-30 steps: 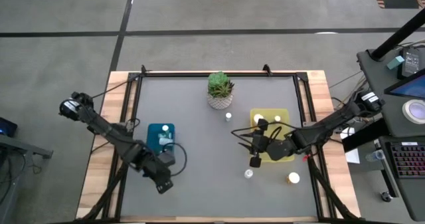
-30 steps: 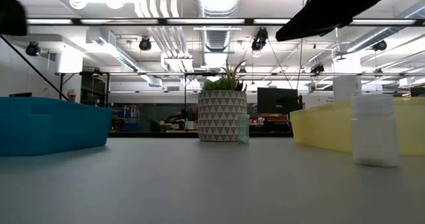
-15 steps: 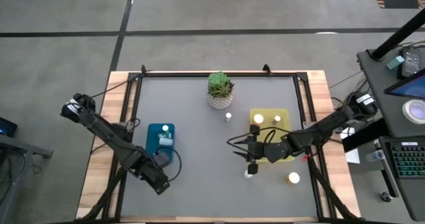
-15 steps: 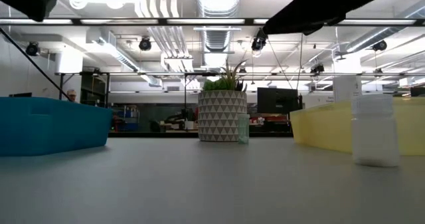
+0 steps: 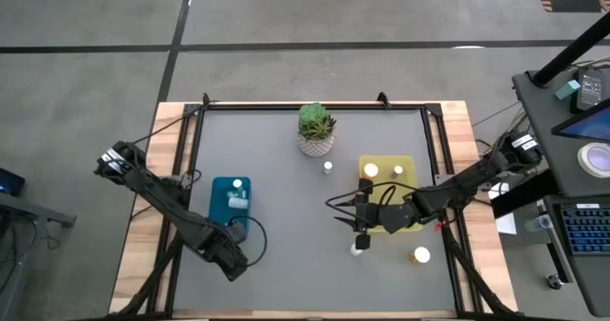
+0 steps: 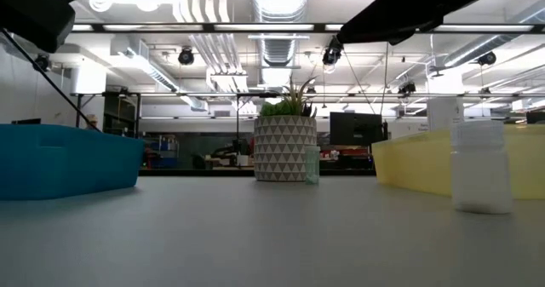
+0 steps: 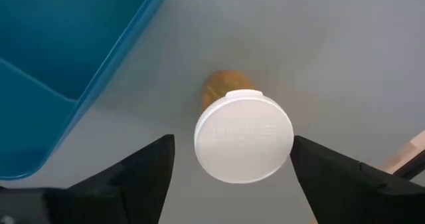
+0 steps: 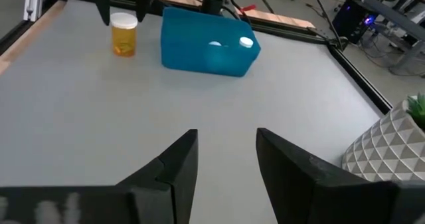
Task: Pick and place medicine bottles into bin by pill shape (circle, oval)
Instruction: Put the left orange pill bottle into the right yellow bin
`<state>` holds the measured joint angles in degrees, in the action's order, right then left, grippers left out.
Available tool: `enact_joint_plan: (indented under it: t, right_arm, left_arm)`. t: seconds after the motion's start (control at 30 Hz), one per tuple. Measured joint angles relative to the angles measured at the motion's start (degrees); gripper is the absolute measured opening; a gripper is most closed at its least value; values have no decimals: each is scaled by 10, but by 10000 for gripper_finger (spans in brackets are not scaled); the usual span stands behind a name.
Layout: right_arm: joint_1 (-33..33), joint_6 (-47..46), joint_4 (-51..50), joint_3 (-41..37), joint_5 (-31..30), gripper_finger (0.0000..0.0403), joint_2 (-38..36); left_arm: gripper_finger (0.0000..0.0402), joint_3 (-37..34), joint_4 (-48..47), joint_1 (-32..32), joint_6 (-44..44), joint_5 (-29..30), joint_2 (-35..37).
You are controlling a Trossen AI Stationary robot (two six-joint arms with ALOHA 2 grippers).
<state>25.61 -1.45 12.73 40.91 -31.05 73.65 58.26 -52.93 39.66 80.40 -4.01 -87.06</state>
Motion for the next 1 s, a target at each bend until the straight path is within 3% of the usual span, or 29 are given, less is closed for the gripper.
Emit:
enact_joint_plan:
  t: [0.2, 0.53, 0.67, 0.8, 1.0]
  right_arm:
    - [0, 0, 0, 0, 0, 144, 1]
    - [0, 0, 0, -2, -1, 144, 2]
    - [0, 0, 0, -2, -4, 139, 2]
    - [-1, -3, 0, -2, -4, 139, 2]
    - [-3, -28, 2, -2, -4, 141, 8]
  left_arm:
    - [270, 0, 0, 0, -4, 1, -6]
    - [188, 0, 0, 0, -19, 2, -6]
    - [188, 20, 1, 0, -33, 2, -6]
    - [191, 64, 8, -5, -81, 10, -6]
    - [195, 121, 54, -40, -212, 99, -7]
